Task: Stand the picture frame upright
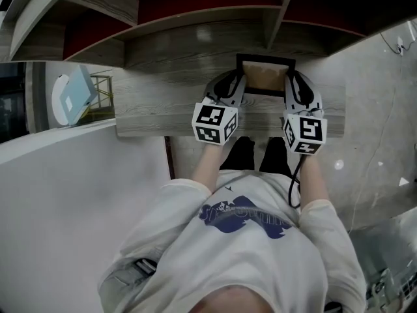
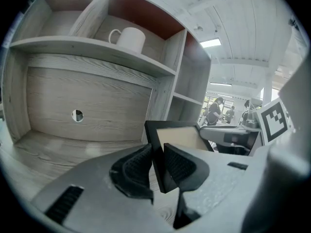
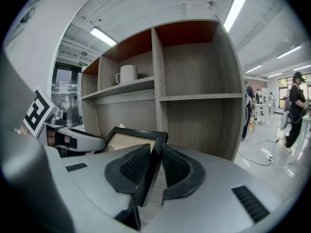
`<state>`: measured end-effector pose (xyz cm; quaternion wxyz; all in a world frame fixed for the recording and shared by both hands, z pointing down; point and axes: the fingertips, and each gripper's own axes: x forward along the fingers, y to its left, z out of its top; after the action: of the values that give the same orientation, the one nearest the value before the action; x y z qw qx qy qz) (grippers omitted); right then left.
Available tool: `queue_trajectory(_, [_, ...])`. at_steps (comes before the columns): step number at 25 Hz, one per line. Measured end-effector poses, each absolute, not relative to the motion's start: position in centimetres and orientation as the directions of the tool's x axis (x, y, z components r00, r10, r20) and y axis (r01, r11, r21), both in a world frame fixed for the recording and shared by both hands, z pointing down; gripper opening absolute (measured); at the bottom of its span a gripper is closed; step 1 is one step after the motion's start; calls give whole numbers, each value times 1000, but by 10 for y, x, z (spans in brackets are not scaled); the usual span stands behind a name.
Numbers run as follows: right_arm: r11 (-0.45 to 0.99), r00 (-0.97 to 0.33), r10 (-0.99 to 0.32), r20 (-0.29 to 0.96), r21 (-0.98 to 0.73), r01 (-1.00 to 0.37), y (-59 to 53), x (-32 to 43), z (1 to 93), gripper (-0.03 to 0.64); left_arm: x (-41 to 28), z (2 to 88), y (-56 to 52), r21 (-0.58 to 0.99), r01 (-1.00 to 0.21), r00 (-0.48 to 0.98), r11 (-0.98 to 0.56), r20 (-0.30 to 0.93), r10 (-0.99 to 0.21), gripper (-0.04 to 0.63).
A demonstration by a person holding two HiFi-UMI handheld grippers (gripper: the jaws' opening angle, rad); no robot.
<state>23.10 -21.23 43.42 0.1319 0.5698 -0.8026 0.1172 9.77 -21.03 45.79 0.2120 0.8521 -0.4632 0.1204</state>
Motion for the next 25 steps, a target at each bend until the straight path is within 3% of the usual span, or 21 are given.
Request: queue_trajectory(25, [508, -454, -836, 309, 120, -853, -262, 256, 490, 84, 129, 514, -249, 177, -905, 424, -386, 327, -845, 81])
